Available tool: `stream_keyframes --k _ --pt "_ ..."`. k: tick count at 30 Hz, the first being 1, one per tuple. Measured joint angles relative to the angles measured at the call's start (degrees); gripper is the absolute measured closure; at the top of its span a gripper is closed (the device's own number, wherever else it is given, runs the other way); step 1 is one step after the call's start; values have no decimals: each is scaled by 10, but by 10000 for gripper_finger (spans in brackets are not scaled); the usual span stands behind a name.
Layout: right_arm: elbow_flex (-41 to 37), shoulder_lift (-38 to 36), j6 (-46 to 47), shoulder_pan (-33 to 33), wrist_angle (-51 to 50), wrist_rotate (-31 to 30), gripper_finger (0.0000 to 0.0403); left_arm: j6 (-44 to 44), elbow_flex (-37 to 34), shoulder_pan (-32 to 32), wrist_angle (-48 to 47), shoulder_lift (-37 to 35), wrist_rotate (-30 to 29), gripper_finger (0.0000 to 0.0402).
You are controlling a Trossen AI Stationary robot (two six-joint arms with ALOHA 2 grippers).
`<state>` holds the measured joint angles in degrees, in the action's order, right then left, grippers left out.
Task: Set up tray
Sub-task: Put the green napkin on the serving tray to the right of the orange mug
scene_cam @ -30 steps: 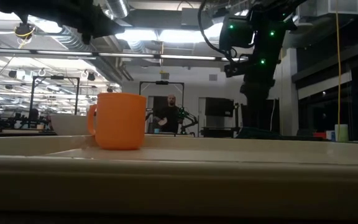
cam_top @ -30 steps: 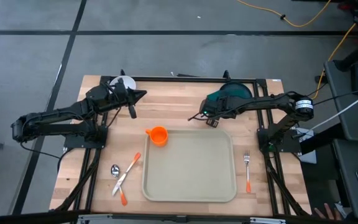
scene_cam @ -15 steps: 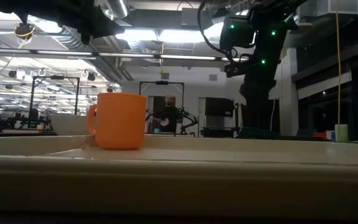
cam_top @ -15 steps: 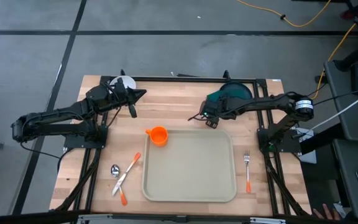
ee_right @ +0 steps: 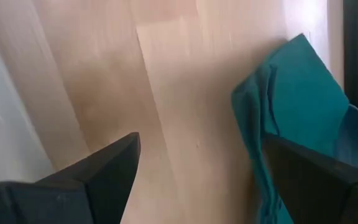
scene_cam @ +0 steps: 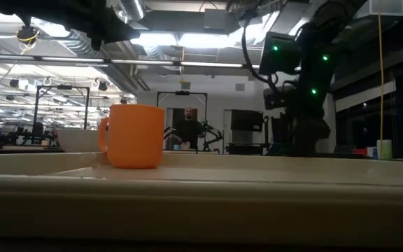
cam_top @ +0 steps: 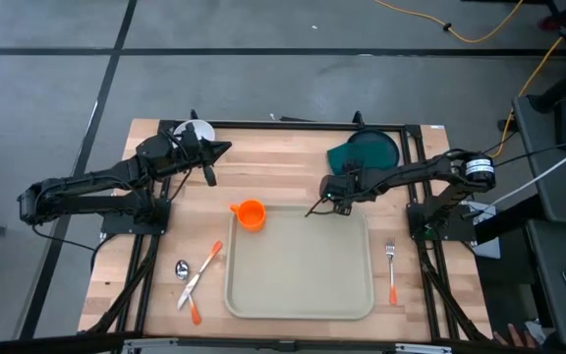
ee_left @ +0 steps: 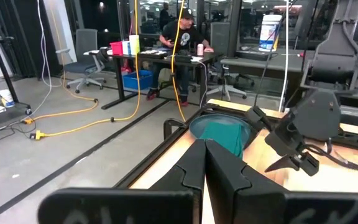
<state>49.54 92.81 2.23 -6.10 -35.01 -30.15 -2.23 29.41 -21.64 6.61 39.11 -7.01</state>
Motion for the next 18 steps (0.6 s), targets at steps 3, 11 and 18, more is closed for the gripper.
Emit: stream_keyframes --k 3,11,18 --pt "-8 4 -18 0 16 -11 65 0 0 0 0 0 0 396" --pt "-12 30 -47 1 49 13 65 4 0 0 -6 0 -18 396" --pt "-9 36 -79 -2 68 13 65 5 0 0 -9 0 -56 396"
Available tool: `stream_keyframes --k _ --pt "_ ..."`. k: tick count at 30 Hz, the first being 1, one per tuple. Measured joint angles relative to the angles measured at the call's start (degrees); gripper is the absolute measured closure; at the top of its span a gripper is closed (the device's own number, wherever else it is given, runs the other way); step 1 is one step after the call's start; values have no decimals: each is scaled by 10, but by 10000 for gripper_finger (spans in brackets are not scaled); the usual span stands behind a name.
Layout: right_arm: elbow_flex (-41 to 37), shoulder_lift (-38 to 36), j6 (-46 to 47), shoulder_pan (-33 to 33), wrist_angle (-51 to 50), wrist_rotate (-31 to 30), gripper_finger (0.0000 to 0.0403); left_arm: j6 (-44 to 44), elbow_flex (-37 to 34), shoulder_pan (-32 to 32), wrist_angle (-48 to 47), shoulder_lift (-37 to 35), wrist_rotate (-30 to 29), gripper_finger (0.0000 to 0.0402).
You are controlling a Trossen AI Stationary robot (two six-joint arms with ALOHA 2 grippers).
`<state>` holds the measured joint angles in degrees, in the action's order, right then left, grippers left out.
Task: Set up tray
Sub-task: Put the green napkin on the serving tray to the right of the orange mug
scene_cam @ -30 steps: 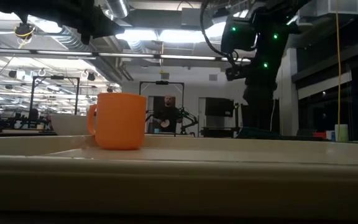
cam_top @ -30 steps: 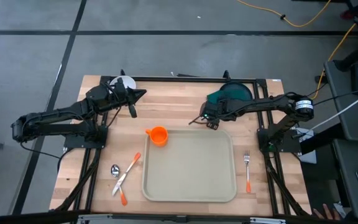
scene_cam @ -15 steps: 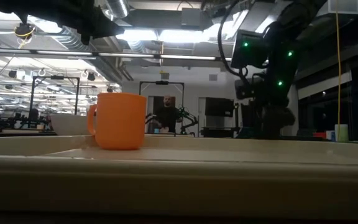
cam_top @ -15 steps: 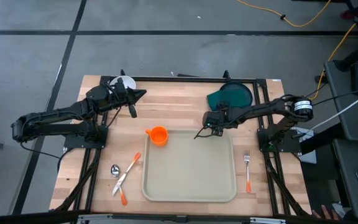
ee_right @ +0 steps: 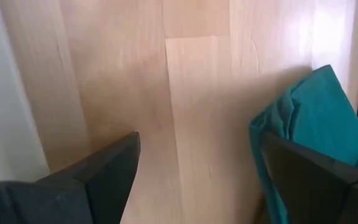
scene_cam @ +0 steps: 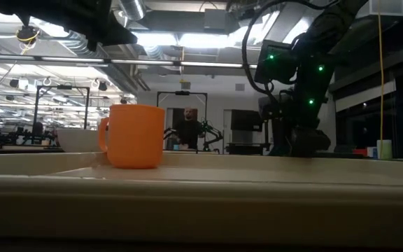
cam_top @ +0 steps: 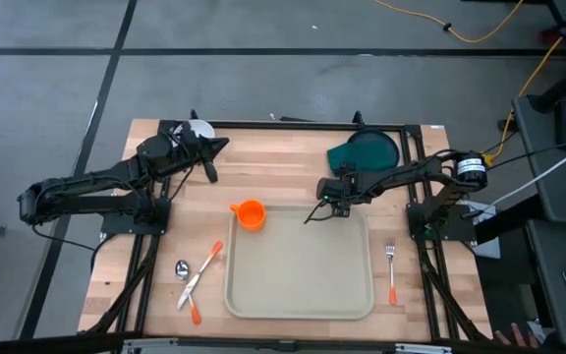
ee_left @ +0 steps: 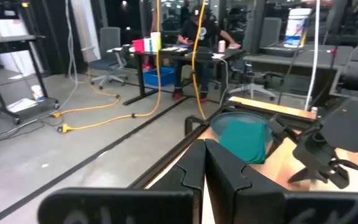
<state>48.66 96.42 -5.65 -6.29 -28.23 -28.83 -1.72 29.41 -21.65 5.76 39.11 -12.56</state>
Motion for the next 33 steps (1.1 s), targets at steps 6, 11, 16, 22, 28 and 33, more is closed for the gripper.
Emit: stream_keyframes --k 6,11,16,22,28,33 --pt "0 0 13 -1 2 0 65 0 0 0 -2 0 -8 396" --pt "0 0 23 -2 5 0 65 -6 0 0 -4 0 -9 396" --pt "0 0 58 -3 5 23 65 -6 0 0 -4 0 -9 396" --pt "1 -2 68 -15 2 59 65 -6 0 0 -4 0 -9 396" --pt "2 -2 69 -32 -4 76 65 -5 0 0 -5 0 -9 396" --pt "2 -2 63 -39 -6 83 65 -5 0 0 -5 0 -9 396"
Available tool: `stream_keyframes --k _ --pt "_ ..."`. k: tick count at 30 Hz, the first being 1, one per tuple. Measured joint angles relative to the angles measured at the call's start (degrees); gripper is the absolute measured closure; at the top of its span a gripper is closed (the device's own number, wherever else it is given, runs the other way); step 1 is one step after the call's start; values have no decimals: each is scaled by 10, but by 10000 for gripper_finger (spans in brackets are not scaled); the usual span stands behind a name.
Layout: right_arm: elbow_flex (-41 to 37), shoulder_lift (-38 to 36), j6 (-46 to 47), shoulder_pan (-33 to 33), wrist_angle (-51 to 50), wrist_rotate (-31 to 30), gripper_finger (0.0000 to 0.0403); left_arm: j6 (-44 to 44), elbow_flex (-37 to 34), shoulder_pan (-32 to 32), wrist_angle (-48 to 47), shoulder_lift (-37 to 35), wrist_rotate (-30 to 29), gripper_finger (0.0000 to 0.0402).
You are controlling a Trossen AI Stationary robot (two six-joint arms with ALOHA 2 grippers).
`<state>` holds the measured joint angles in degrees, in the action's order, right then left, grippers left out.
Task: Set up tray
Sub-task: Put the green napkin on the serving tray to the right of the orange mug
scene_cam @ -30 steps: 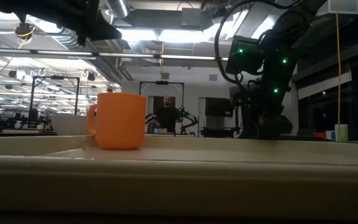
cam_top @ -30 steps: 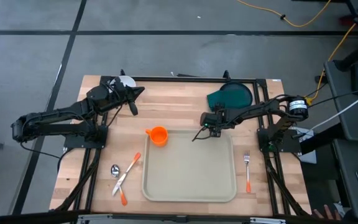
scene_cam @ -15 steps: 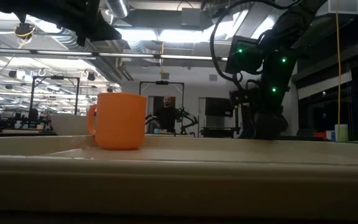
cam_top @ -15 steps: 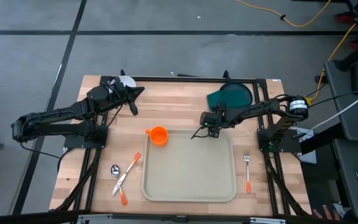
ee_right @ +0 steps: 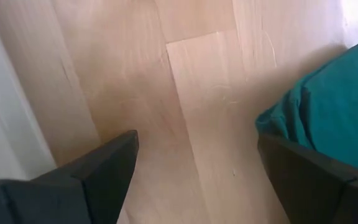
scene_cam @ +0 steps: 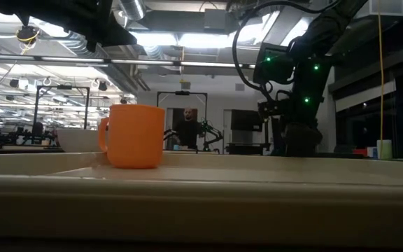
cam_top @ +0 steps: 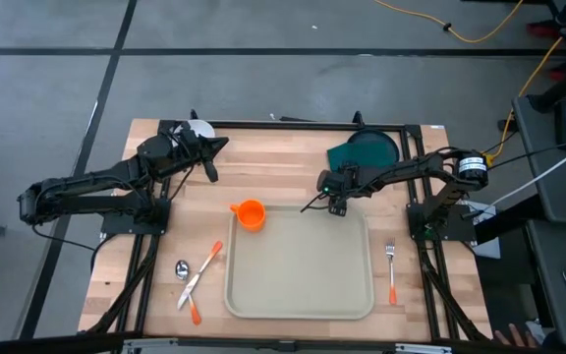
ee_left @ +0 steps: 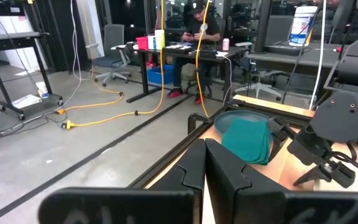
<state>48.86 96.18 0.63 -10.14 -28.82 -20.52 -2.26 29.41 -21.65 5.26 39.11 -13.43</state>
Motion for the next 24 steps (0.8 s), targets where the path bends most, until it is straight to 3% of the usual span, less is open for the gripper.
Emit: stream_keyframes --k 15,24 --pt "0 1 -24 -21 -1 -5 65 0 0 0 0 0 -4 396" --pt "-2 3 -63 -22 -17 -70 65 0 0 0 0 0 -4 396"
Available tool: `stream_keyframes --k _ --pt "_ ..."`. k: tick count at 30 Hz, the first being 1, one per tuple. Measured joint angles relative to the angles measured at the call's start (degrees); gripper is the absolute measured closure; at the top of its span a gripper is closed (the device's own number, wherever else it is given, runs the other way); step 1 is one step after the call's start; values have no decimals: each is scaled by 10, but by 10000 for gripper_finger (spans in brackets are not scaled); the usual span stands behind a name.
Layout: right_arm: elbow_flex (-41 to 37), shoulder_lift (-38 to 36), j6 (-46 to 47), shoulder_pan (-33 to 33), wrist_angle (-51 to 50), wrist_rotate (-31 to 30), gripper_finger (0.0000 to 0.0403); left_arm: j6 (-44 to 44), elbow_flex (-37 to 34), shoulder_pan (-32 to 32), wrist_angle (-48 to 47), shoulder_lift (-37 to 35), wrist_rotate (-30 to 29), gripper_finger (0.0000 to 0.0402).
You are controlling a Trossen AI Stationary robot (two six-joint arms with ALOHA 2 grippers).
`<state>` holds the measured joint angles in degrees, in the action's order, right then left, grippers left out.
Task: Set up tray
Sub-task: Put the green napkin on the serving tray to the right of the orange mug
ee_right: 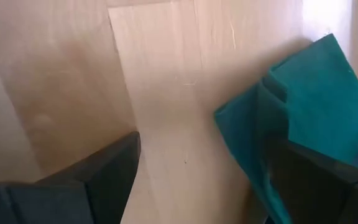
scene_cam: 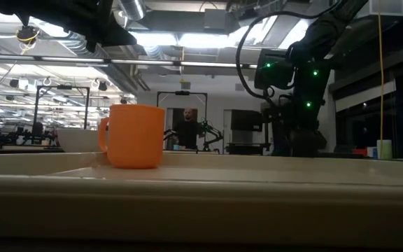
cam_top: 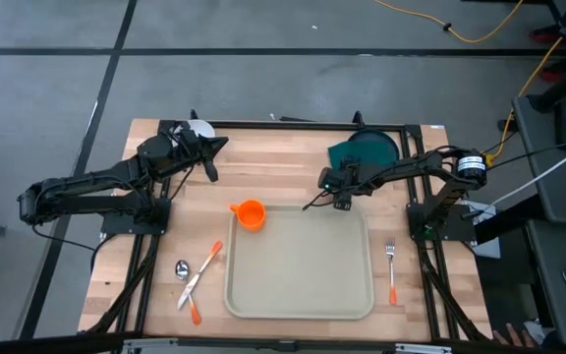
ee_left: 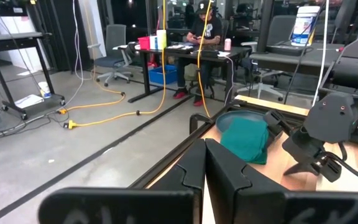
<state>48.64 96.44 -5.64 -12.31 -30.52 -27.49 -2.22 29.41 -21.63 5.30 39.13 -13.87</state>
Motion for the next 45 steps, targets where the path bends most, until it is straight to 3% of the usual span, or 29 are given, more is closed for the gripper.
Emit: stream_keyframes --k 5,13,22,28,36,45 --pt "-1 1 4 0 -6 -19 65 0 0 0 0 0 0 396" --pt "21 1 52 0 -71 18 65 13 0 0 0 0 -1 396" --pt "64 0 25 0 -66 15 65 26 0 0 0 0 -32 396" --pt "52 0 19 0 -45 8 65 26 0 0 0 0 -32 396" --pt "7 0 -22 -2 -11 -59 65 30 0 0 0 0 -33 396" --pt "-13 0 -28 -32 23 -89 65 30 0 0 0 0 -34 396"
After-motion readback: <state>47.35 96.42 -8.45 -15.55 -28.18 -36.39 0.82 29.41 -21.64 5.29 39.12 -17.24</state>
